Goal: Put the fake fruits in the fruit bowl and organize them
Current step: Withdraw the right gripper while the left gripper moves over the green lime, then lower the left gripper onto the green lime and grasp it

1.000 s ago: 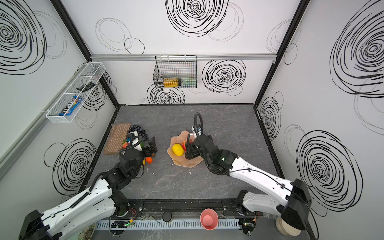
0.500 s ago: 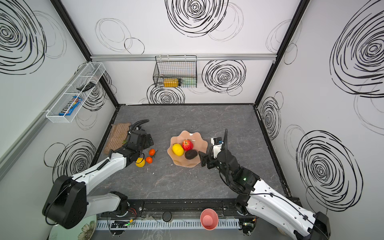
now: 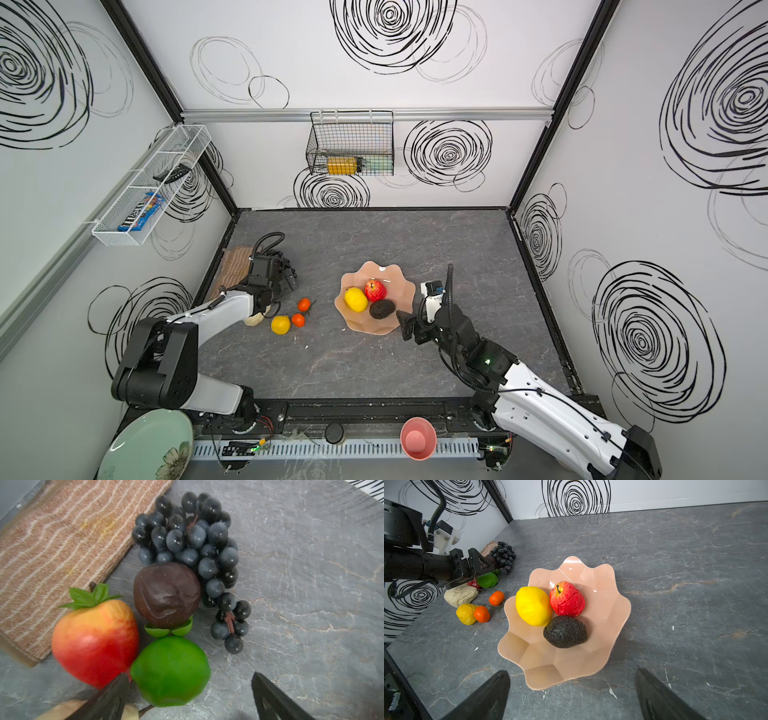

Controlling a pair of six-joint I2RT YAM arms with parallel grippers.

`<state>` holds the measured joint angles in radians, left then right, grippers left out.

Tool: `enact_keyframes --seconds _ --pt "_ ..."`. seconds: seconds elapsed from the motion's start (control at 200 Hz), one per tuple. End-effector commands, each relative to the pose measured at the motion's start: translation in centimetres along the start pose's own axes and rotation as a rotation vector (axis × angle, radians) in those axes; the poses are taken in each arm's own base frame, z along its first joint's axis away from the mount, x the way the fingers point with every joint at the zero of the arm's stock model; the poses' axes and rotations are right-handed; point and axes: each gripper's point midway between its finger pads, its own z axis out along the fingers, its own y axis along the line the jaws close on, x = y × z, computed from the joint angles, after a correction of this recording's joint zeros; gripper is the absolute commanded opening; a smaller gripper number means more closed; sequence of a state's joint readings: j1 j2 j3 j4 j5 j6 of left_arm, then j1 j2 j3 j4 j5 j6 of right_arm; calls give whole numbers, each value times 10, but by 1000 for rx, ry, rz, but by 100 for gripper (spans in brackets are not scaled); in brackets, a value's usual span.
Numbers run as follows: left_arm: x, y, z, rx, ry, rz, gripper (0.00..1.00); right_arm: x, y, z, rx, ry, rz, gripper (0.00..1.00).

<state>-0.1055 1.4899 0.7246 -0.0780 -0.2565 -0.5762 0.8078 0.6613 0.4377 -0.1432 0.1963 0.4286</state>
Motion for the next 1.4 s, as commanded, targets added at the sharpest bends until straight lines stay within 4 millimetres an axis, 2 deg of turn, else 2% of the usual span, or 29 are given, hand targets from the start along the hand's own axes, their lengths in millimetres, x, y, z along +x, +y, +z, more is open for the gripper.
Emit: enact_keyframes --seconds 0.0,0.2,0.3,0.836,1.046,1.156,1.246,1.391 --pt "-14 -8 6 43 -14 -31 96 -6 5 0 -33 -26 5 98" --pt "-12 -7 11 44 10 -35 96 -5 4 4 -39 -13 9 98" --pt "-8 -14 9 66 16 -28 96 -4 3 5 -39 -10 11 98" --pt "29 -75 -29 209 49 89 97 -4 1 7 -28 -1 26 99" --pt "38 -107 -50 331 34 153 98 -3 1 8 -23 9 31 99" --pt "25 -102 -56 285 -12 168 98 -3 0 8 -22 12 35 99" --pt "7 -85 -55 202 -63 159 97 -2 0 8 -23 16 40 99" --pt "-10 -67 -35 170 -47 94 96 0 2 9 -32 19 51 99"
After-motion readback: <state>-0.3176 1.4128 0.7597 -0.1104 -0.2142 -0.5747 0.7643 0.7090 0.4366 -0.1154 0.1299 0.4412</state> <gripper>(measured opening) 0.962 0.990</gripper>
